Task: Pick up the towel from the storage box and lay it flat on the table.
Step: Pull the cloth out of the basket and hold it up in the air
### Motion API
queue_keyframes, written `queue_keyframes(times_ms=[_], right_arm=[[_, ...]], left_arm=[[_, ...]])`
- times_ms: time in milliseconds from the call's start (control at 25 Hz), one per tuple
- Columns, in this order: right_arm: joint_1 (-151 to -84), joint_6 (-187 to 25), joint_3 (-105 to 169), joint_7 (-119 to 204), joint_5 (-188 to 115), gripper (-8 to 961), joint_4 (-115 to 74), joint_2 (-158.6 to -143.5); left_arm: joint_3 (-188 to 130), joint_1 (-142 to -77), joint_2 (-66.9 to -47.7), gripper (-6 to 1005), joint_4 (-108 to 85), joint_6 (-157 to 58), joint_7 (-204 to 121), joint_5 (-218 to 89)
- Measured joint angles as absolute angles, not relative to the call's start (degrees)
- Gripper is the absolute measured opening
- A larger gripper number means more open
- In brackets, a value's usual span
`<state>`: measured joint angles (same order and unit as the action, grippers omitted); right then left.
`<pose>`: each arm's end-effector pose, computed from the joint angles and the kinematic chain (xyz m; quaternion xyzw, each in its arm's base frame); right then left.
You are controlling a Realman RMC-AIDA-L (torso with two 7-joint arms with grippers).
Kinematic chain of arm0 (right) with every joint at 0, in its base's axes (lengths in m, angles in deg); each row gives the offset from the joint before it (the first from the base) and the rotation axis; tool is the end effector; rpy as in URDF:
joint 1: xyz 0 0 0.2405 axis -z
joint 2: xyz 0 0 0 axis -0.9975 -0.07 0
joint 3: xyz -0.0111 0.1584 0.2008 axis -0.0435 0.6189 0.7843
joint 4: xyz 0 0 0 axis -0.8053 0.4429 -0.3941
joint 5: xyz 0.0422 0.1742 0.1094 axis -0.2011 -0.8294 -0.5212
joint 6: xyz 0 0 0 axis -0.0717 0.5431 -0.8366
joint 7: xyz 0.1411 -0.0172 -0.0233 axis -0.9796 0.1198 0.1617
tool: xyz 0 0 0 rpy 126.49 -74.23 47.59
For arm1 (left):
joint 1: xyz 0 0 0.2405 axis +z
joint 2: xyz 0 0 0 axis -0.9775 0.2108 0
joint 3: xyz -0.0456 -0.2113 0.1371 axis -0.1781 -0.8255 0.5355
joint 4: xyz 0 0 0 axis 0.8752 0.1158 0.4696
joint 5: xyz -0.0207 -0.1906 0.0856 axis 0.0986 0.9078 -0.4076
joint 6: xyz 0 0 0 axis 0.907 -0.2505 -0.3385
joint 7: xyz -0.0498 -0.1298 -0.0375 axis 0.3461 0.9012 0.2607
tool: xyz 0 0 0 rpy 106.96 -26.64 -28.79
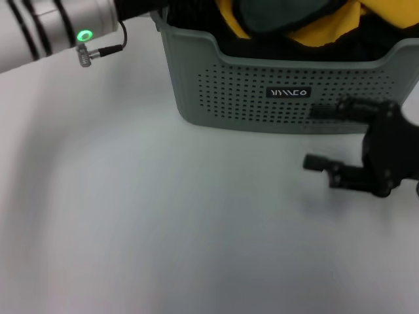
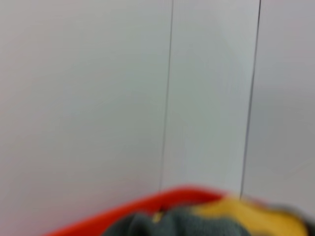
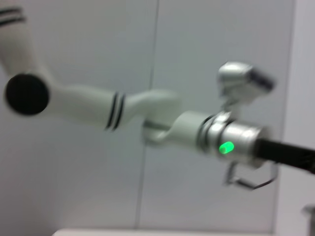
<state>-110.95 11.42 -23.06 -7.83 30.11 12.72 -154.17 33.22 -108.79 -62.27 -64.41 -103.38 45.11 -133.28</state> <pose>0.2176 0.2969 0.0118 -0.9118 -0.0499 0.3917 0.1128 -0.1501 0.4035 0.0221 -0.8841 -0.1562 -0.3535 0.2629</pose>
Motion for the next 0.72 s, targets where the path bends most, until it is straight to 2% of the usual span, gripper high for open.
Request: queue_keyframes(times_ms=[320,720], right_arm=[[-107.60,14.04,-23.44,0.83,16.02,627,11.30,-154.39],[-108.15,19.29,-27.31,11.20,5.75,621,8.77,-154.53]], left_arm=[[28.58,-103.76,-62.10,23,-66.34,-122.82,44.32,-119.79],[28.42,-97.14,-62.23,21,-73.36,-137.69,49.14,-108.57]])
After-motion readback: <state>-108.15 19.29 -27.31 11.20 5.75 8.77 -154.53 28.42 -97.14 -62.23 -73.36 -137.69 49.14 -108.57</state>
